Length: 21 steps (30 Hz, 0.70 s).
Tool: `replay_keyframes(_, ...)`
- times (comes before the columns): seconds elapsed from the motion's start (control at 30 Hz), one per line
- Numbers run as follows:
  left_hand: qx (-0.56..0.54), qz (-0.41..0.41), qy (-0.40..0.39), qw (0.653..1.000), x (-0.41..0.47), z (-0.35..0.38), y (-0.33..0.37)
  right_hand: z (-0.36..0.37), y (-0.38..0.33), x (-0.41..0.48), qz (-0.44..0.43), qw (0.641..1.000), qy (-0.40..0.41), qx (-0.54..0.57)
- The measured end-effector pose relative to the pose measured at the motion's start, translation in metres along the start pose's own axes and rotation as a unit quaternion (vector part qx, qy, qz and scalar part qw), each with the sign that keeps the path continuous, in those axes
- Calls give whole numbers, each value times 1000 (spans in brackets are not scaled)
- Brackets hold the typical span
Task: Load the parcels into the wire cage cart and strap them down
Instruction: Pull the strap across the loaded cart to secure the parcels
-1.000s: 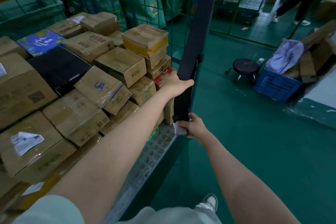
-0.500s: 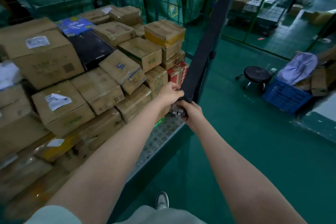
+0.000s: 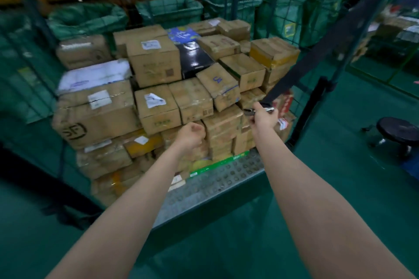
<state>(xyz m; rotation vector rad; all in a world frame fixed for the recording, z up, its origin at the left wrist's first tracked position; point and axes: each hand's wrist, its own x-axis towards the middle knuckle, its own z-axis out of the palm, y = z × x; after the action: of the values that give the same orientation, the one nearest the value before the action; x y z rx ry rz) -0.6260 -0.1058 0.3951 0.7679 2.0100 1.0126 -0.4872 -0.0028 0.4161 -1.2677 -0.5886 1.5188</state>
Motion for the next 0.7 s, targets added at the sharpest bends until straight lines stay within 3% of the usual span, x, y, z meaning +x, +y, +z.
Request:
replay_keyframes(0.17, 7, -4, 80, 997, -7, -68, -20, 37, 4, -10, -97, 994, 49, -29)
replay_keyframes(0.53, 49, -100, 250, 962, -35, -163, -85, 80, 5, -29, -92, 973, 56, -205)
replay_keyframes(0.7, 68, -155, 289, 942, -37, -165, -89, 96, 9, -13, -84, 976, 86, -180)
